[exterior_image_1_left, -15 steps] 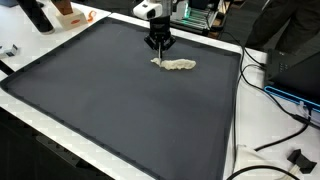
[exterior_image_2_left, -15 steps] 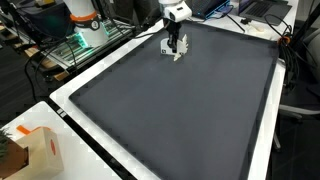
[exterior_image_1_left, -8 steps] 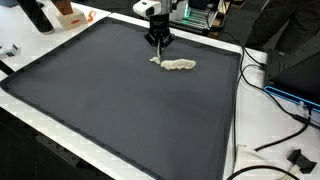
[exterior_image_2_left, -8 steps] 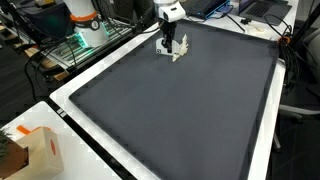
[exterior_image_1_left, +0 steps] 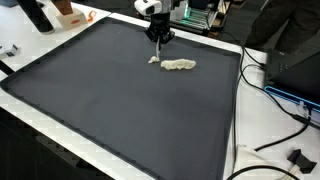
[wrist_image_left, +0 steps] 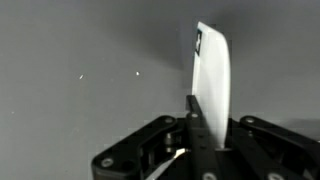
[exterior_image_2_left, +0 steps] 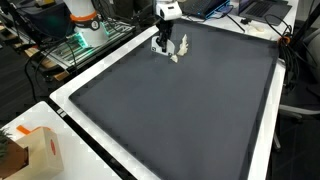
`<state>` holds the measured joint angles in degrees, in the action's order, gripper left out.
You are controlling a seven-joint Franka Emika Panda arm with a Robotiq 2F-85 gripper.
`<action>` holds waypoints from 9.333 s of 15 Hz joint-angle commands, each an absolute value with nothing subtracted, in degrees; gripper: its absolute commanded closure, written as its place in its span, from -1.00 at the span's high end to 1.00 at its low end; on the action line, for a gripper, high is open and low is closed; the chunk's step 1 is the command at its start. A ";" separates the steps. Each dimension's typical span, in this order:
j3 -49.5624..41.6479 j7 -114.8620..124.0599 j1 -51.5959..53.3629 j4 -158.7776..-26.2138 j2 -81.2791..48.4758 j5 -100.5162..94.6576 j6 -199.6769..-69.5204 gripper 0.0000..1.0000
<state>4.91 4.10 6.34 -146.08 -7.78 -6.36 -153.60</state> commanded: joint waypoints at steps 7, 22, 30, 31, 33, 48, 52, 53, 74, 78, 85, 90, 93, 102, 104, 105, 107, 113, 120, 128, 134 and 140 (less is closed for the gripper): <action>6.59 3.14 7.23 -147.38 -1.41 -6.14 -148.16 -0.98; 10.49 36.45 7.00 -134.09 3.31 -9.22 -130.89 -0.98; 10.37 60.87 8.86 -124.94 -4.60 -19.02 -118.01 -0.98; 10.17 63.23 9.30 -123.74 -5.89 -20.10 -116.40 -0.98; 9.67 68.18 10.26 -121.17 -8.68 -22.36 -113.05 -0.98; 4.75 87.62 15.86 -109.87 -23.12 -30.48 -99.84 -0.98; 4.02 88.89 16.49 -109.43 -24.84 -30.46 -100.25 -0.98; 3.96 88.99 16.63 -109.51 -25.09 -30.43 -100.45 -0.98; 5.69 76.46 19.73 -112.98 -25.72 -40.36 -101.82 -0.98; 7.31 68.31 19.28 -115.22 -23.97 -42.80 -104.57 -0.98; 9.53 54.84 18.87 -121.01 -18.17 -45.24 -110.77 -0.98; 10.17 44.29 17.24 -124.97 -13.40 -44.20 -122.90 -0.98; 9.85 37.15 15.59 -127.74 -10.79 -42.82 -132.85 -0.98; 16.22 2.73 4.15 -136.43 -8.78 -15.57 -160.38 -0.98; 25.40 -6.62 -4.10 -136.99 -10.62 -5.96 -162.81 -0.98; 29.71 -11.28 -7.61 -136.48 -11.93 -1.13 -162.96 -0.98; 38.28 -20.40 -14.94 -134.76 -13.85 8.48 -160.63 -0.98; 44.33 -40.35 -23.29 -132.99 -10.71 33.75 -148.44 -0.98; 24.57 -38.46 -11.05 -131.85 -7.97 39.03 -132.42 -0.98; 13.28 -41.36 -3.49 -130.04 -10.71 42.71 -124.21 -0.98; 10.50 -43.83 -2.30 -129.57 -12.62 46.65 -122.43 -0.98; 8.45 -40.99 -2.20 -130.05 -13.67 48.40 -122.97 -0.98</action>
<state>10.18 -41.67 -3.10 -130.17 -13.14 46.17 -123.67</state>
